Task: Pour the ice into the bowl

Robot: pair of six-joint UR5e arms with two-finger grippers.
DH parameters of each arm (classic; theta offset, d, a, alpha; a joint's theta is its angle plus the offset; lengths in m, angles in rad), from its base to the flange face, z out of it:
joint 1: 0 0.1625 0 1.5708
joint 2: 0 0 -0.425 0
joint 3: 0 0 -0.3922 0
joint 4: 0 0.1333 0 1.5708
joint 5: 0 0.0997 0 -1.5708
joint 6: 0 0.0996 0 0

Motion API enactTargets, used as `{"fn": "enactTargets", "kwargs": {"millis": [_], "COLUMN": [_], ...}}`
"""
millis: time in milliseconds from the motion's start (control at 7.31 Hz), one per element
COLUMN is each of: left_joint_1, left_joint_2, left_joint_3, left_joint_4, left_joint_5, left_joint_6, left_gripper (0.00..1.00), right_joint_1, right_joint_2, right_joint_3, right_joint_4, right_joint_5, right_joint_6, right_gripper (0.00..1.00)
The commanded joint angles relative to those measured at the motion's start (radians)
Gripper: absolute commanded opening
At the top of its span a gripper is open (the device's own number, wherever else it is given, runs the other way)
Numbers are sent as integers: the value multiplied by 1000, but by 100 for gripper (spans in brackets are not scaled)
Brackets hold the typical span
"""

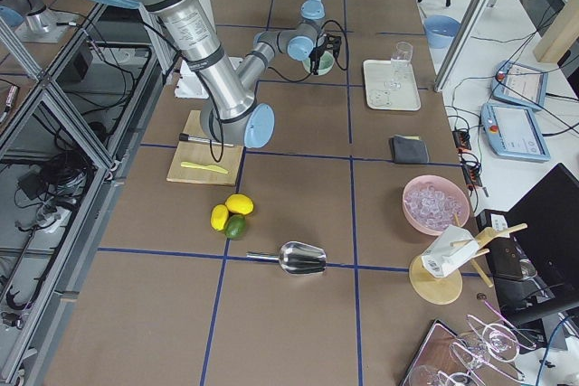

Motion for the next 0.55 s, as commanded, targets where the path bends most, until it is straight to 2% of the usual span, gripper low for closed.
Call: {"fn": "enactTargets", "kwargs": {"millis": [0, 410], "left_joint_1": [0, 0], "left_joint_2": [0, 0], "left_joint_3": [1, 3], "left_joint_4": [0, 0], "left_joint_5": [0, 0], "left_joint_6": [0, 0], "left_gripper": [100, 100], "right_joint_1": [-47, -58], "right_joint_2": [28, 22], "right_joint_3": [-45, -49], "right_joint_4": [0, 2], "right_joint_5": [-41, -60], "right_joint_6": [16, 10], "right_gripper": [0, 0]}}
